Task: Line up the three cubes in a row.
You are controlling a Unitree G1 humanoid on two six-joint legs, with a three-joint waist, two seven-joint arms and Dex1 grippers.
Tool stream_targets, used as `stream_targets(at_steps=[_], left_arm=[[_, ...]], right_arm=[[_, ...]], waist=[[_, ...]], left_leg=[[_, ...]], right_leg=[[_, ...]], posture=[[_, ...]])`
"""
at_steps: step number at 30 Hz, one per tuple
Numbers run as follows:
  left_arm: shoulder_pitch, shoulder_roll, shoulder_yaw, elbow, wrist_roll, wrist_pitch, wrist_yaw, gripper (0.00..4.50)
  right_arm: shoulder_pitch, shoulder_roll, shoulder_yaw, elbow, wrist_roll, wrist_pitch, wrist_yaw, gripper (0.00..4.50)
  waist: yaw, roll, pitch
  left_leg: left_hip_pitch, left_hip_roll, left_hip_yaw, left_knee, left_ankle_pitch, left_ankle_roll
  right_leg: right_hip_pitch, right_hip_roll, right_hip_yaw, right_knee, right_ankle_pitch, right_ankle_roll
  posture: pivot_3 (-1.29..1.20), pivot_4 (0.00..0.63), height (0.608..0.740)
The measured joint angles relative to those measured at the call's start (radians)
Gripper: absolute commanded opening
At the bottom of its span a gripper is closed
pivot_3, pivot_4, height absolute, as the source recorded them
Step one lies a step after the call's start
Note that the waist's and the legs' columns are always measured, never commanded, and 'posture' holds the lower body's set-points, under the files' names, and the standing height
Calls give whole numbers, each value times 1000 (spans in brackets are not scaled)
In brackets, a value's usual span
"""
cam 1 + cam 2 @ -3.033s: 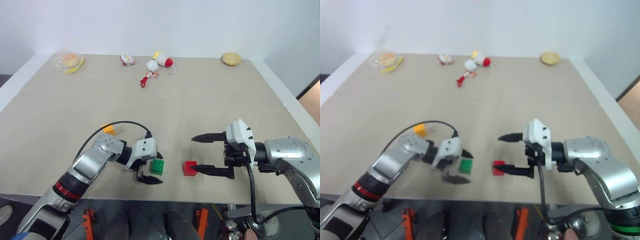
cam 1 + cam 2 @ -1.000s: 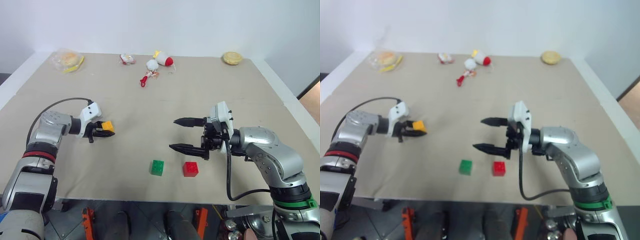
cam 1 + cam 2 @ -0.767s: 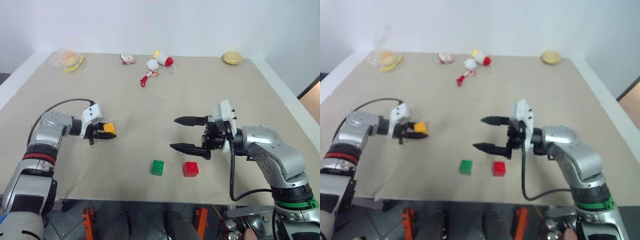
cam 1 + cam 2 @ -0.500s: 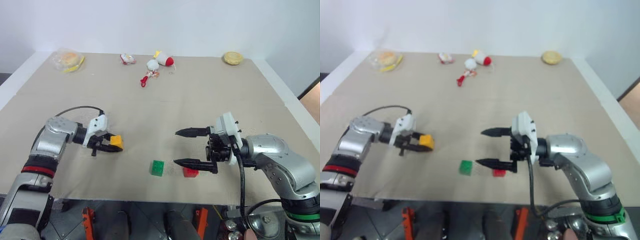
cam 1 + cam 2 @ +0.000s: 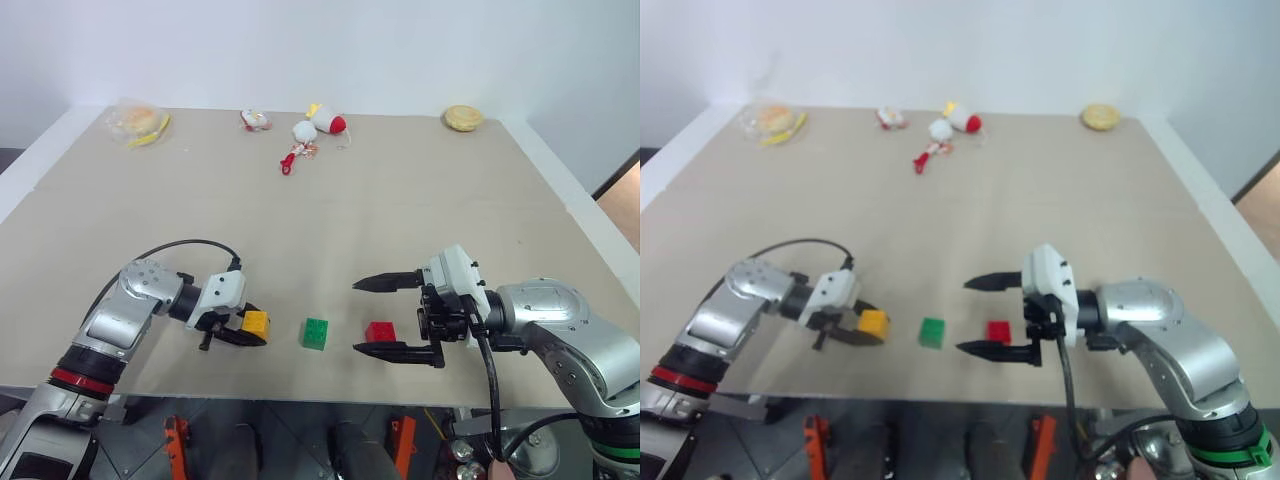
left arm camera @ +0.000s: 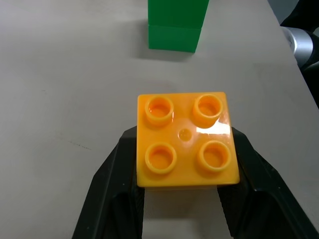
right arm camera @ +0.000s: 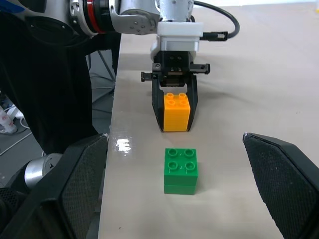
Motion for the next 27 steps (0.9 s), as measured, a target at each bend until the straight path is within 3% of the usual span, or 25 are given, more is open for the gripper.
stream_targets(at_steps=[5,7,13,19,23,27], left_arm=[[2,16,-8,-19,0,18,9,1360],[2,19,-10,-24,0,32,13,2503],[13,33,-26,-49,-21,45,-9,4455],[20,35,-11,-72,-85,113,-4,4455],[-39,-17,94,-128,-251,305,74,4455],[-122,-215,320,-175,-412,453,421,4455]], right_arm=[[6,-6,-1,-3,1,0,0,4500],[6,-6,-1,-3,1,0,-1,4500],[6,-6,-1,-3,1,0,-1,4500],[11,-6,-20,-3,36,11,-1,4500],[12,19,-104,7,128,45,-51,4500],[13,143,-218,41,190,57,-233,4500]], waist=[[-1,0,0],[-1,0,0],[0,0,0],[1,0,0],[2,0,0],[2,0,0]], left_leg=[[0,0,0,0,0,0],[0,0,0,0,0,0],[1,0,0,0,0,0],[0,0,1,1,1,1],[-1,0,0,1,1,1],[-1,0,-3,1,1,1]], right_leg=[[0,0,0,0,0,0],[0,0,0,0,0,0],[0,0,0,0,0,0],[1,-1,0,0,0,0],[1,-1,-2,0,0,1],[3,0,-3,-1,0,3]], posture=[[0,150,736],[0,150,736],[0,150,736],[0,150,736],[0,150,736],[0,150,736]])
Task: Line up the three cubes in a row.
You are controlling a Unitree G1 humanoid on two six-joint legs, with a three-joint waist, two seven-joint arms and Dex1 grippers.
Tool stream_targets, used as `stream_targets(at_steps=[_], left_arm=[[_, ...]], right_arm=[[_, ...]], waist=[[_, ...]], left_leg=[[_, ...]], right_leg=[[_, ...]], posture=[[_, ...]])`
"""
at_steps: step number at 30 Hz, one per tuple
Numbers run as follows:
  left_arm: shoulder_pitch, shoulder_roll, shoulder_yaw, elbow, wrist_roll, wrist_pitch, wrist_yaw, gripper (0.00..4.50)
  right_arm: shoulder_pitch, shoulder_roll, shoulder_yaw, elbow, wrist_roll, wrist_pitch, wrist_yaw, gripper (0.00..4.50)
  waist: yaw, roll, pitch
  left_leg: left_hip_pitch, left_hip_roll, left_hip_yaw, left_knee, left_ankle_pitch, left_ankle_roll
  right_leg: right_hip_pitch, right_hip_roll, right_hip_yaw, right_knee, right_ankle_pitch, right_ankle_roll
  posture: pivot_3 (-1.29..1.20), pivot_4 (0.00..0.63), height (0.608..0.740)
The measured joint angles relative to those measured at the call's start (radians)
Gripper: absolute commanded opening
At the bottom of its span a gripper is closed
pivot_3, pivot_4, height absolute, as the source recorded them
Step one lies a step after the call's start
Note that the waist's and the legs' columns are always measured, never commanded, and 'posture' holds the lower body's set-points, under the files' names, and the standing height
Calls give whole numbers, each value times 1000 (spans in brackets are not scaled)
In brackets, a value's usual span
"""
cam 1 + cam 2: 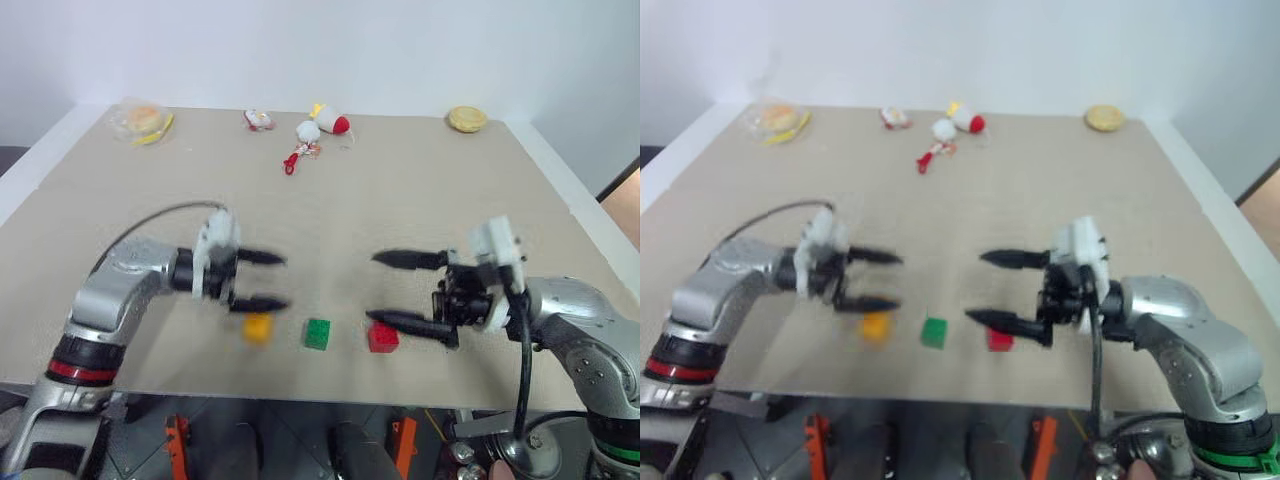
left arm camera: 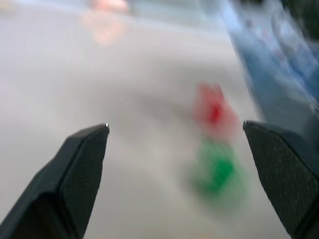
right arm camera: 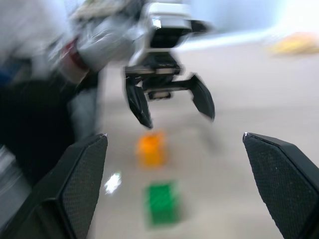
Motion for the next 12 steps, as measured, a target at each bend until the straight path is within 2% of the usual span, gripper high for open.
stream_targets(at_steps=[3,6,9,12], left_arm=[[34,-103,99,-49,42,-13,294,4455],[202,-209,114,-73,185,-116,553,4455],[279,-291,130,-48,277,-196,738,4455],[304,-342,152,-44,323,-279,846,4455]], right_arm=[[39,129,-51,29,-56,-36,-201,4500],[101,282,-33,99,-258,-136,-441,4500],[144,392,-2,154,-430,-236,-603,4500],[167,469,19,188,-538,-307,-715,4500]], waist=[[-4,1,-2],[-4,2,-4],[0,2,-4],[1,2,-4]], left_leg=[[5,0,1,-4,0,0],[5,0,2,-6,0,0],[2,0,1,-5,1,-2],[3,-2,3,-4,3,-5]], right_leg=[[2,1,3,0,2,3],[0,1,4,0,1,2],[-2,2,4,0,3,3],[-1,0,5,0,2,0]], posture=[[0,150,736],[0,150,736],[0,150,736],[0,150,736]])
